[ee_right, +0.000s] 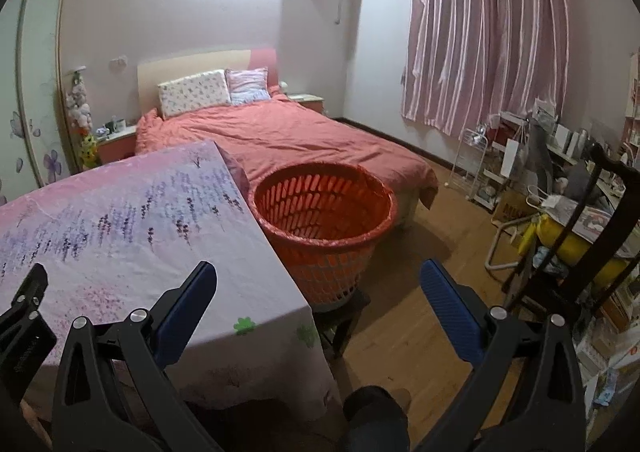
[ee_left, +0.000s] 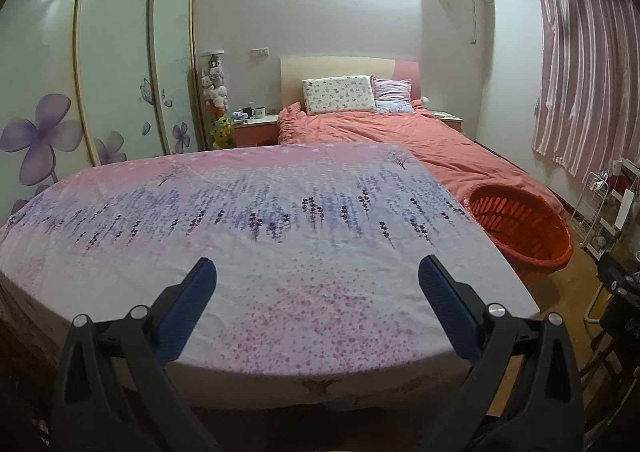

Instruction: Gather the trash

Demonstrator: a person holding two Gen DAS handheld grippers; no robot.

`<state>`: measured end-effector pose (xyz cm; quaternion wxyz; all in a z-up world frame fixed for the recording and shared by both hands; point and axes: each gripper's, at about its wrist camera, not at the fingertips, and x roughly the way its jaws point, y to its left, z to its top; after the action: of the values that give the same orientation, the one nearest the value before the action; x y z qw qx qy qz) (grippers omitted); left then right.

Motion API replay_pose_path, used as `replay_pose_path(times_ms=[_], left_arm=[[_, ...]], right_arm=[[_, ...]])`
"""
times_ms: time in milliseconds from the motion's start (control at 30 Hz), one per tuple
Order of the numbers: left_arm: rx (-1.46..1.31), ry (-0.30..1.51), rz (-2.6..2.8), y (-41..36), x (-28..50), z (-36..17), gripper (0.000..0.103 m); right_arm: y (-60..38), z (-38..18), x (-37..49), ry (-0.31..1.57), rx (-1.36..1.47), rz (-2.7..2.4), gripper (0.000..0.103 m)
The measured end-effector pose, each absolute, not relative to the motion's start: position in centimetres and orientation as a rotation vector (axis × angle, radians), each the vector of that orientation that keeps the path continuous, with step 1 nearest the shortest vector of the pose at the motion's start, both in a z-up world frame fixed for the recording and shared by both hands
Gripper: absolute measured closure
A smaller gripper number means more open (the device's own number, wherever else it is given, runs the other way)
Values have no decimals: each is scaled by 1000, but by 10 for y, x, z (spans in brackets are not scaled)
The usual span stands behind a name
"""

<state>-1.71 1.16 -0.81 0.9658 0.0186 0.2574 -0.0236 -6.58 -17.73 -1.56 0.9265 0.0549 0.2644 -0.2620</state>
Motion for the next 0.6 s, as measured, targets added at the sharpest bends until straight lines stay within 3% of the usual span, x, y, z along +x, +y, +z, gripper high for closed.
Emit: replay_pose_path(times_ms=[600], left_arm=[[28,534,-51,11,-17,-5,4]], right_arm=[[-177,-17,-66,577,110,-539,2]])
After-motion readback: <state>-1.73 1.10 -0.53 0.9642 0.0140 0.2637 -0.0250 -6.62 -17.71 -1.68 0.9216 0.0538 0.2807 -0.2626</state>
